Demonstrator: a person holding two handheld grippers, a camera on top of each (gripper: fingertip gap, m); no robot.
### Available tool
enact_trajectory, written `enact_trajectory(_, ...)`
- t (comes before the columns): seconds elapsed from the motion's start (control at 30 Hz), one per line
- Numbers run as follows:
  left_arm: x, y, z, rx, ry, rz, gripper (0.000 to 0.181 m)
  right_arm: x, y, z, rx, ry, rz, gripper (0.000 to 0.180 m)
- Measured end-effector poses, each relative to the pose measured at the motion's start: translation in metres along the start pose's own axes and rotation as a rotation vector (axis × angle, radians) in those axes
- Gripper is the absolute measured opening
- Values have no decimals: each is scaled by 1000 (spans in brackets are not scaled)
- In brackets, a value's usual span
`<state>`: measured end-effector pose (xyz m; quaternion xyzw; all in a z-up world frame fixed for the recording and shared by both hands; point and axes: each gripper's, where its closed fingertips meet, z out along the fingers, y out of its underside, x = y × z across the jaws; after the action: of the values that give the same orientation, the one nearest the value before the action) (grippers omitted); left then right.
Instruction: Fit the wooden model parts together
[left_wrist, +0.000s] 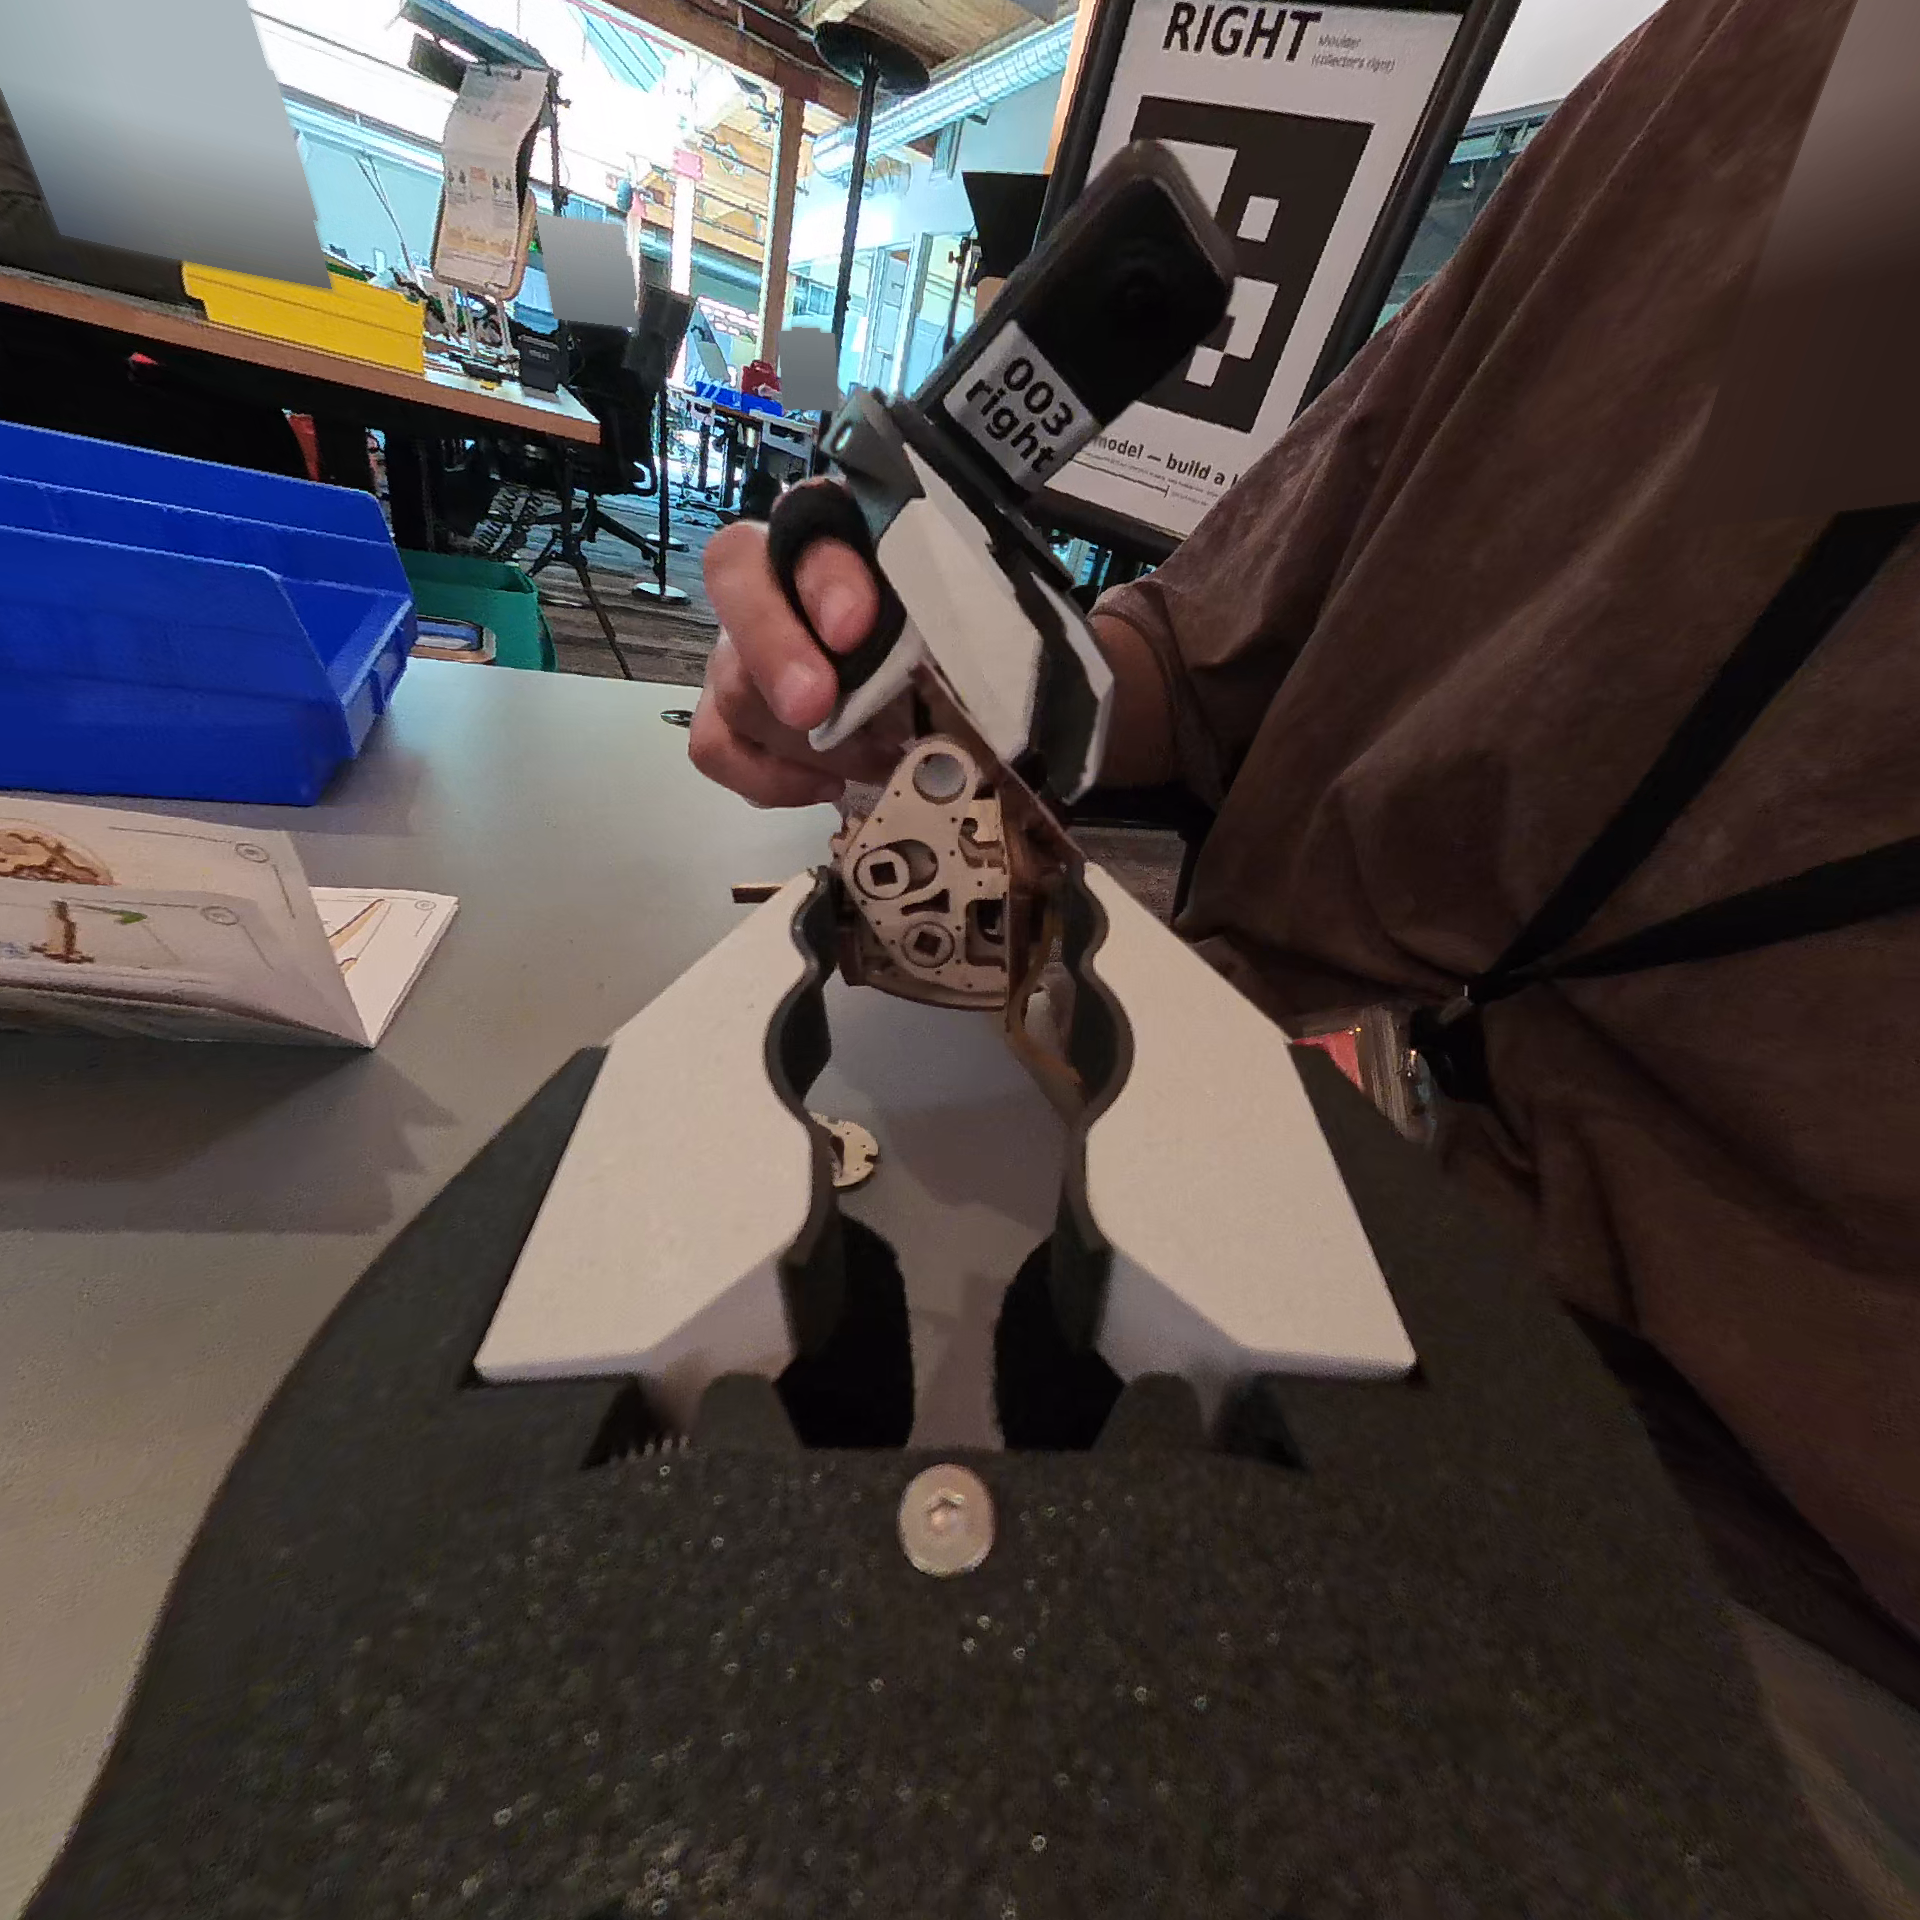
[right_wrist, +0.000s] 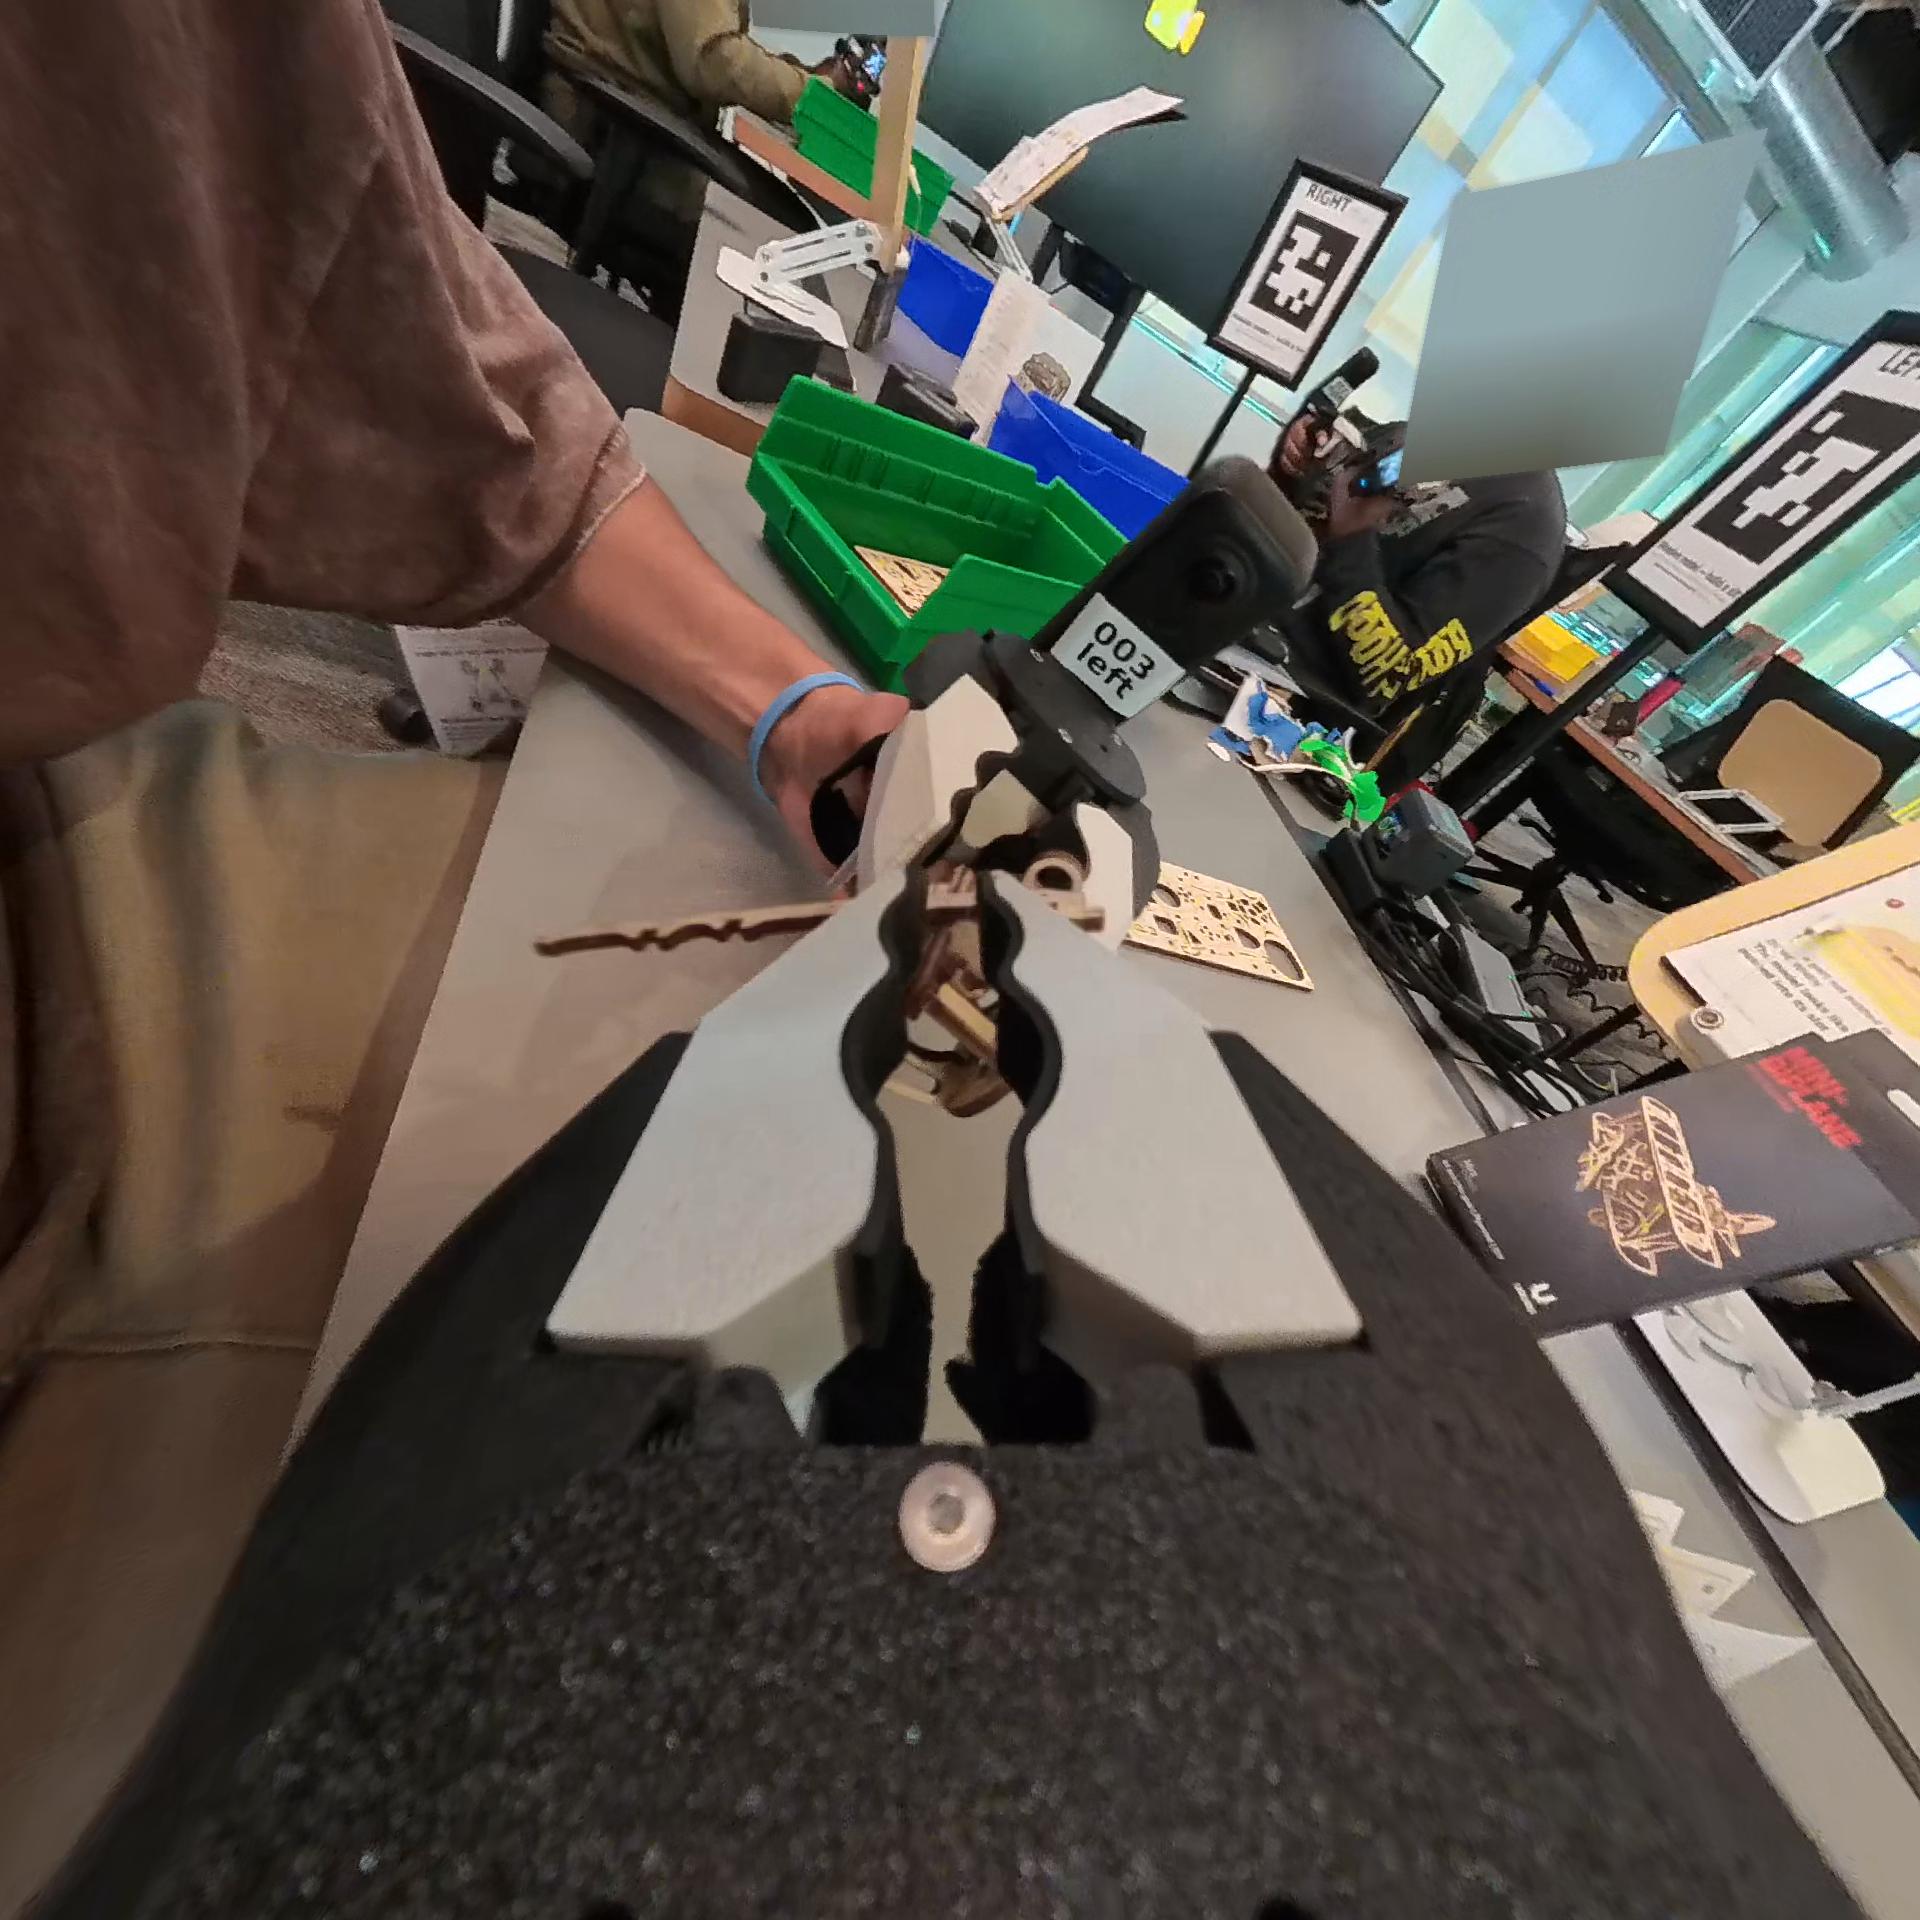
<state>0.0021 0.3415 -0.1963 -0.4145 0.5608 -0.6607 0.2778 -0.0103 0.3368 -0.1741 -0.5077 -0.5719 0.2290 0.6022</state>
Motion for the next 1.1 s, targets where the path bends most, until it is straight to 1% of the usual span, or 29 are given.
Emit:
enact_trajectory(0.3, -12, 4, -2, -15, -62, 2, 41, 9, 14, 3, -55, 48, 31, 5)
enact_trajectory(0.5, -37, 16, -7, -81, -223, 50, 41, 19, 40, 5, -178, 120, 92, 3)
enact_trajectory(0.6, -47, 21, -9, -106, -272, 55, 40, 21, 50, 6, -211, 145, 144, 4)
enact_trajectory(0.7, -51, 24, -10, -109, -290, 49, 40, 21, 55, 7, -238, 147, 158, 8)
enact_trajectory(1.0, -57, 25, -11, -112, -321, 49, 40, 22, 60, 6, -264, 165, 172, 12)
enact_trajectory(1.1, -58, 26, -12, -114, -330, 51, 40, 24, 62, 7, -277, 184, 160, 11)
